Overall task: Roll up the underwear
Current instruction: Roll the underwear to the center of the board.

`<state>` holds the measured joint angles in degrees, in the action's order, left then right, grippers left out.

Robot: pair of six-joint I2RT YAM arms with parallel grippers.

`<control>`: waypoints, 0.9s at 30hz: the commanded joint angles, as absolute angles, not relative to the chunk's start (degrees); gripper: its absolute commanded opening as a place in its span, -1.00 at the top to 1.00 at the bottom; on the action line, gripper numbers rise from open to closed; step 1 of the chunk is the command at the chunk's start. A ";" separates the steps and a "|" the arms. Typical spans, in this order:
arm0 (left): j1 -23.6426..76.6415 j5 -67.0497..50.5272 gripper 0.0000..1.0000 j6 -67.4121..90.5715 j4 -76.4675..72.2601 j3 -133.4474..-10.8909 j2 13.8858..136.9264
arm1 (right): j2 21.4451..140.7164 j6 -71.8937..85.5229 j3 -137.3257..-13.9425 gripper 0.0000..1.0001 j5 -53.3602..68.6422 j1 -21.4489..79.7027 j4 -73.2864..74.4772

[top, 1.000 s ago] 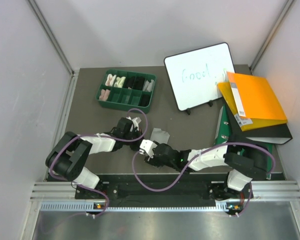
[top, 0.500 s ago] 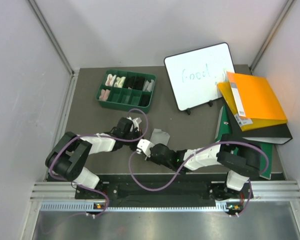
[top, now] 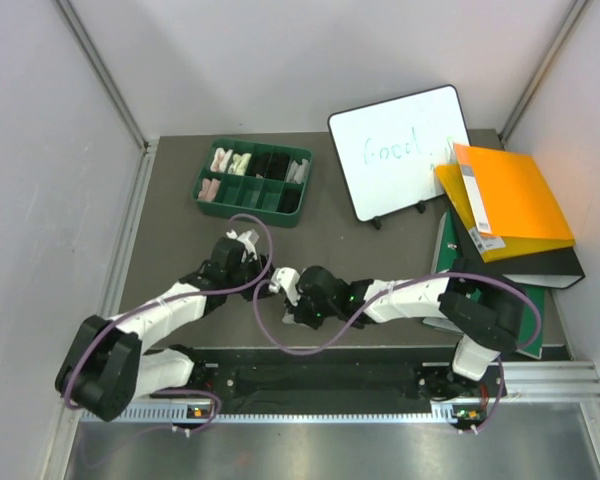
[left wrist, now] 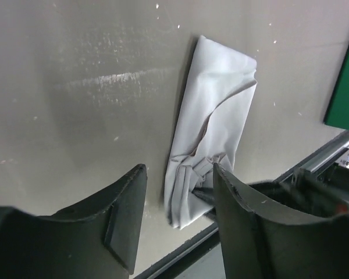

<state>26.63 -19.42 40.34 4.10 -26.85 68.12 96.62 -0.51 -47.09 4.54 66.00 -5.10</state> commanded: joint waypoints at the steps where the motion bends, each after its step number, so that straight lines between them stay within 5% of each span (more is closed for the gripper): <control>1: 26.46 -17.84 -0.06 38.24 3.52 -23.48 62.33 | 96.06 7.20 -48.78 1.00 21.86 59.18 -3.16; 13: 27.77 -28.91 -0.08 39.55 -20.97 -13.72 55.81 | 103.18 18.45 -51.77 1.00 44.55 47.82 -5.35; 27: 31.20 -33.84 -0.12 44.38 -44.73 -9.67 69.60 | 107.75 26.46 -52.82 1.00 51.33 39.99 -7.39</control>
<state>29.91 -32.08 43.44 -33.93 -9.69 67.55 106.41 24.95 -50.09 48.60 40.99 -5.17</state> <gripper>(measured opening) 0.558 0.033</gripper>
